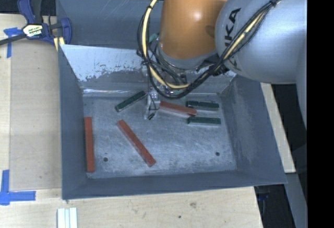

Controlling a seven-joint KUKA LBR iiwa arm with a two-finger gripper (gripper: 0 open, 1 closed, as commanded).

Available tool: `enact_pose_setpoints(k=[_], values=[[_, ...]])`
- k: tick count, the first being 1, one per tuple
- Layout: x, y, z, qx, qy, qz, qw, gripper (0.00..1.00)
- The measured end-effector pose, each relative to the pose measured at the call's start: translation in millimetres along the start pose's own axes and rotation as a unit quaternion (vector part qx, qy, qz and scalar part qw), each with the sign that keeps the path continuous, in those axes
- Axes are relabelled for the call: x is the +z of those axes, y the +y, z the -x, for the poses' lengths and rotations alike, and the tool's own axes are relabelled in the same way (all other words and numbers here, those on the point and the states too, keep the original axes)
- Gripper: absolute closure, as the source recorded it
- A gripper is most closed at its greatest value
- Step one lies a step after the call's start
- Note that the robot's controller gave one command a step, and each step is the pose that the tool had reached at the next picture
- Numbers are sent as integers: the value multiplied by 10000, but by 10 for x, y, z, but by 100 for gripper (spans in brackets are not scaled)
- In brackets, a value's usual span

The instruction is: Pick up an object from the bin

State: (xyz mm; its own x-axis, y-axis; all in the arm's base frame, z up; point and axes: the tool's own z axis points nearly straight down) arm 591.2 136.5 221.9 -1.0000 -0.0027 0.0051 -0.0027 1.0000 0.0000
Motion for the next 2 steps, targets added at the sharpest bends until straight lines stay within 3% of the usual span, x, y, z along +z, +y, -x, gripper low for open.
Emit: enact_pose_setpoints(k=[1,2], values=[[1528,-117,-69,517,-22,6,9987,0],[951,-86,86,880,-71,15,9961,0]])
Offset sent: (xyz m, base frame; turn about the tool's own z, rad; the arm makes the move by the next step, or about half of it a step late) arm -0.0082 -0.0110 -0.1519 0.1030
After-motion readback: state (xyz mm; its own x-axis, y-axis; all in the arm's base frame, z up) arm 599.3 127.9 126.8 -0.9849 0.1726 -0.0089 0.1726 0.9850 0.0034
